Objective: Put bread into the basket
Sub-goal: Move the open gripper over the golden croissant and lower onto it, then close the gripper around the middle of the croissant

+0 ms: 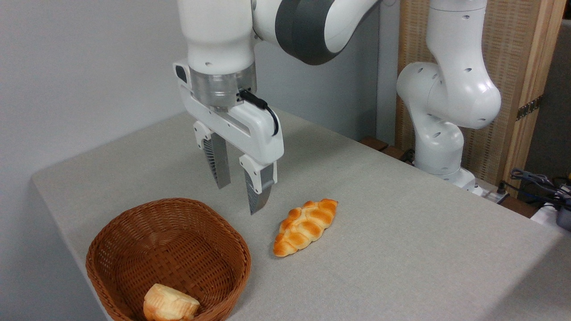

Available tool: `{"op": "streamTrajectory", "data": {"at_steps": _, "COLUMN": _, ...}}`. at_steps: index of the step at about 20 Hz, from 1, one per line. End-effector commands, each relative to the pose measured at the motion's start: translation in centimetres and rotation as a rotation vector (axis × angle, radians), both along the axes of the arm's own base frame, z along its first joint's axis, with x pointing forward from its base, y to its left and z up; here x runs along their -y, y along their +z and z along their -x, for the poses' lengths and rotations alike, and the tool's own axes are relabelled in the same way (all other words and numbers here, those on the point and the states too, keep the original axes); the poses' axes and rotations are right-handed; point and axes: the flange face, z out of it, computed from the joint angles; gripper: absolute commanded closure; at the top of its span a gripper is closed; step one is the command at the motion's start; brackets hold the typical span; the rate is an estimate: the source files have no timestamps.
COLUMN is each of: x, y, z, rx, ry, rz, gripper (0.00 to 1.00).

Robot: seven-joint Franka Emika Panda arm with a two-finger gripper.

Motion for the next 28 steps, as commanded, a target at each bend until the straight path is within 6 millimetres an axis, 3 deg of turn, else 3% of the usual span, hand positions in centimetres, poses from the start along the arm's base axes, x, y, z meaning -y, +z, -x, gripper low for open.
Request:
{"op": "streamTrajectory", "data": {"at_steps": 1, "x": -0.5, "y": -0.5, "z": 1.6, "rx": -0.024, "ry": -0.029, "rz": -0.040, "gripper": 0.00}}
{"op": "streamTrajectory", "data": {"at_steps": 5, "x": -0.8, "y": -1.6, "z": 3.0, "rx": -0.059, "ry": -0.043, "rz": -0.065, "gripper": 0.00}}
{"op": "streamTrajectory", "data": {"at_steps": 14, "x": -0.5, "y": -7.6, "z": 5.5, "rx": -0.190, "ry": -0.068, "rz": -0.090, "gripper": 0.00}}
{"op": "streamTrajectory", "data": {"at_steps": 28, "x": -0.4, "y": -11.3, "z": 6.2, "rx": -0.259, "ry": -0.086, "rz": -0.103, "gripper": 0.00}}
